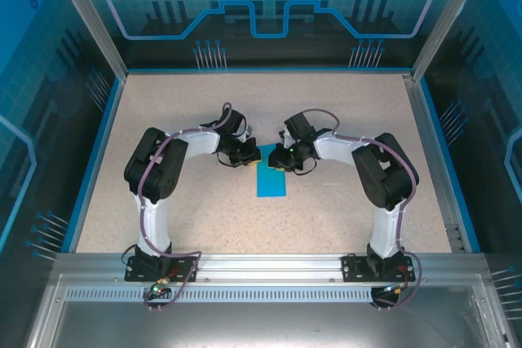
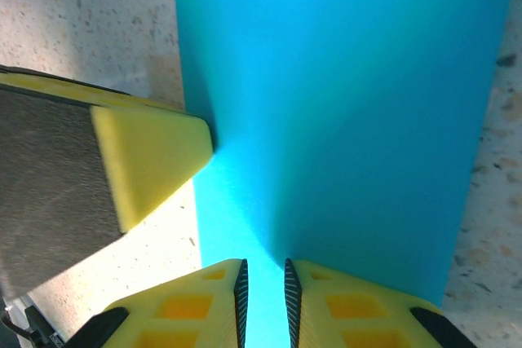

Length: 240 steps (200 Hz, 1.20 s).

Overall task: Fold a paper plane with a square sheet of paper (pick it up from the middle)
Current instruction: Fold the square sheet of paper in half at the center of the table.

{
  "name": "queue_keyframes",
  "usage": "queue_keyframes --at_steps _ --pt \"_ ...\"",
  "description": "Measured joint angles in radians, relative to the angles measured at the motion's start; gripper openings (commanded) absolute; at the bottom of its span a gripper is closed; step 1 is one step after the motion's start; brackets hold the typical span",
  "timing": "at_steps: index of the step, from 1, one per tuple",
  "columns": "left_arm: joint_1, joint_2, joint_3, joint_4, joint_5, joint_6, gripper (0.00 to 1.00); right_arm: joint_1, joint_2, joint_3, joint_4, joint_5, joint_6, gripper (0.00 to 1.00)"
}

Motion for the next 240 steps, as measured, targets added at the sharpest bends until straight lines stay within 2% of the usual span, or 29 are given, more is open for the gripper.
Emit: queue_keyframes --at_steps 51,108,177,203,240 --pt "0.0 0.002 0.005 -0.007 -0.003 0.0 0.0 -0.002 0.0 -0.03 0.016 -0.002 0.0 0.22" --pt "0.0 0.002 0.005 -0.008 -0.005 0.0 0.0 -0.003 -0.013 -0.075 0.051 0.019 -0.017 0.16" --pt "-0.002 0.002 0.007 -0.012 -0.012 0.0 0.0 -0.059 -0.137 -0.23 0.092 0.035 -0.022 0.16" --pt "-0.002 0.002 0.007 -0.012 -0.012 0.0 0.0 -0.05 -0.15 -0.194 0.06 0.056 -0.015 0.16" --pt "-0.004 0.002 0.007 -0.012 -0.012 0.0 0.0 0.0 -0.103 -0.028 0.082 0.054 -0.009 0.12"
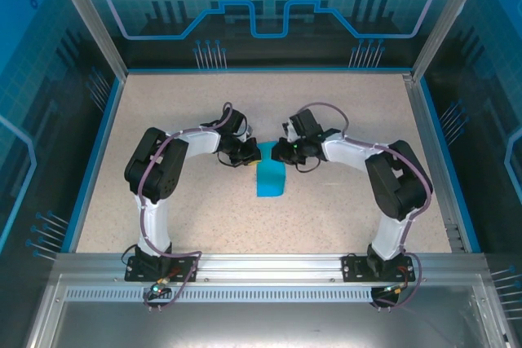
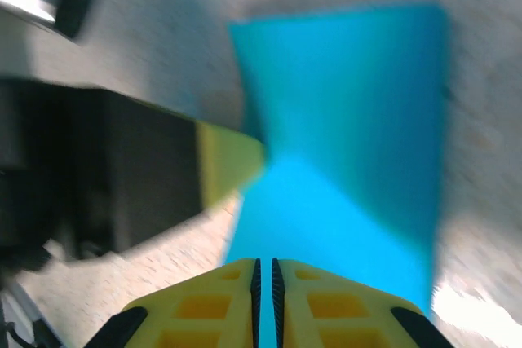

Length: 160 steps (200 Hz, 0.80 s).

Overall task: Fold a paper plane with a square sheet of paper (pick it up from the middle)
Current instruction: Fold the square sheet of paper in half at the center of the table.

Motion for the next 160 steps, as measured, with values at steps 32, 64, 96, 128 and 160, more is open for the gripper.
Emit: queue_keyframes --at_steps 32,64,96,128,160 --pt "0.0 0.0 0.0 0.0 0.0 0.0 0.0 0.004 0.09 0.031 0.033 0.0 0.017 0.08" --pt "-0.001 0.0 0.002 -0.004 -0.003 0.0 0.0 -0.002 0.136 0.011 0.031 0.0 0.027 0.08" --pt "-0.003 0.0 0.006 -0.014 -0.011 0.0 0.0 -0.019 0.125 -0.027 0.069 -0.008 0.035 0.08" --pt "-0.004 0.0 0.007 -0.016 -0.016 0.0 0.0 -0.061 0.073 -0.093 0.078 0.005 0.034 0.08" --pt "-0.006 0.0 0.013 -0.023 -0.018 0.0 0.0 -0.095 0.034 -0.099 0.042 0.056 0.014 0.08"
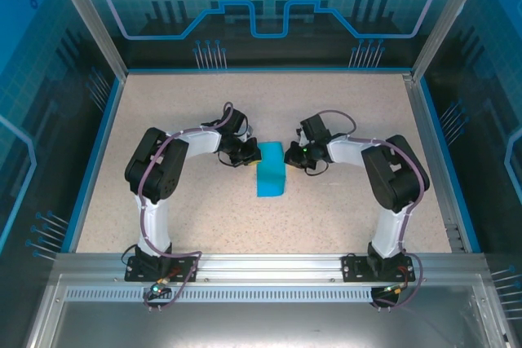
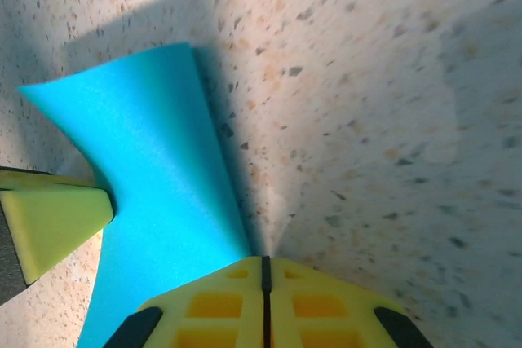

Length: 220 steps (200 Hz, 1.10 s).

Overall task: Fold a paper plane with a square sheet of paper (pick it up from the middle)
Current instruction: Fold the square sheet of paper in half at the center of the table.

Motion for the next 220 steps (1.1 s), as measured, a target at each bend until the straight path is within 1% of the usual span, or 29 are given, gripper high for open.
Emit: queue_keyframes --at_steps 16,43,60,80,102,121,162,193,220 --pt "-0.001 0.0 0.003 -0.004 -0.003 0.0 0.0 0.007 -0.02 0.011 -0.011 0.007 -0.015 0.08" --pt "-0.005 0.001 0.008 -0.014 -0.01 0.0 0.0 0.057 -0.023 0.083 -0.014 0.008 -0.037 0.08" --pt "-0.005 0.001 0.01 -0.018 -0.012 0.0 0.0 0.083 0.013 0.138 0.011 -0.02 -0.036 0.08" --pt "-0.006 0.001 0.012 -0.021 -0.016 0.0 0.0 0.087 0.082 0.17 0.047 -0.044 -0.029 0.08" --pt "-0.006 0.001 0.013 -0.022 -0.017 0.0 0.0 0.074 0.143 0.17 0.049 -0.055 -0.017 0.08" --pt "-0.006 0.001 0.013 -0.022 -0.017 0.0 0.0 0.057 0.162 0.17 0.048 -0.058 -0.014 0.08" --pt "-0.007 0.001 0.013 -0.022 -0.019 0.0 0.0 0.002 0.162 0.184 0.017 -0.039 -0.033 0.08" --pt "-0.007 0.001 0.013 -0.022 -0.019 0.0 0.0 -0.051 0.147 0.209 -0.024 0.011 -0.069 0.09" --pt "-0.008 0.001 0.013 -0.023 -0.019 0.0 0.0 -0.039 0.089 0.209 -0.035 0.021 -0.09 0.09"
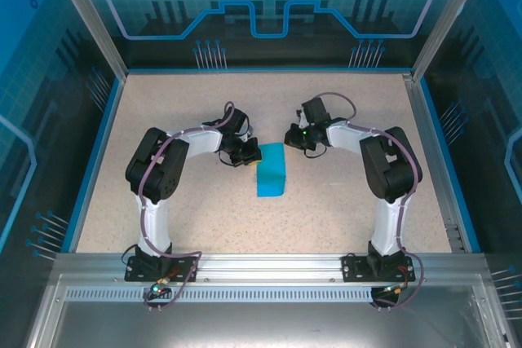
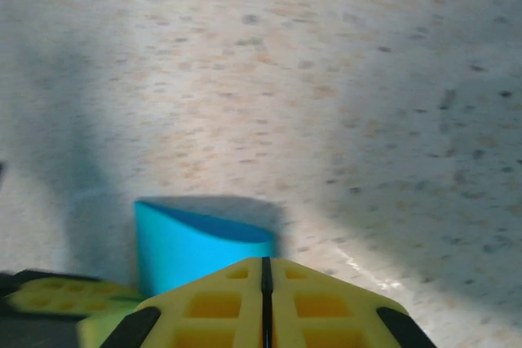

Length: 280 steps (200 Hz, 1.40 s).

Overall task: Fold a paper plane with a square sheet of paper (pick it up from the middle)
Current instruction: Fold the square sheet of paper in half at the center of the table.

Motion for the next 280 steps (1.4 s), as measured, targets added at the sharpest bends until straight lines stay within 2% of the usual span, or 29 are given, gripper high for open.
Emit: queue_keyframes --at_steps 25,61,100,170,198,226,252,280 --pt "-0.001 0.0 0.003 -0.005 -0.002 0.0 0.0 0.048 -0.03 0.016 0.004 -0.03 -0.003 0.09" --pt "-0.002 0.0 0.006 -0.01 -0.008 0.0 0.0 0.075 0.036 0.03 0.019 -0.08 0.009 0.09" --pt "-0.003 0.0 0.006 -0.01 -0.008 0.0 0.0 0.06 0.104 0.029 0.014 -0.08 0.024 0.08" --pt "-0.003 0.0 0.005 -0.009 -0.009 0.0 0.0 -0.016 0.098 0.013 0.016 -0.093 0.028 0.08" --pt "-0.004 0.0 0.005 -0.008 -0.011 0.0 0.0 -0.05 0.037 -0.04 0.032 -0.046 0.026 0.08" --pt "-0.005 0.0 0.005 -0.007 -0.011 0.0 0.0 -0.024 -0.092 -0.102 0.04 -0.033 0.024 0.09" --pt "-0.005 0.0 0.005 -0.007 -0.012 0.0 0.0 0.035 -0.192 -0.171 0.072 -0.08 0.046 0.08" --pt "-0.005 0.001 0.005 -0.006 -0.012 0.0 0.0 0.093 -0.204 -0.273 0.107 -0.151 0.093 0.09"
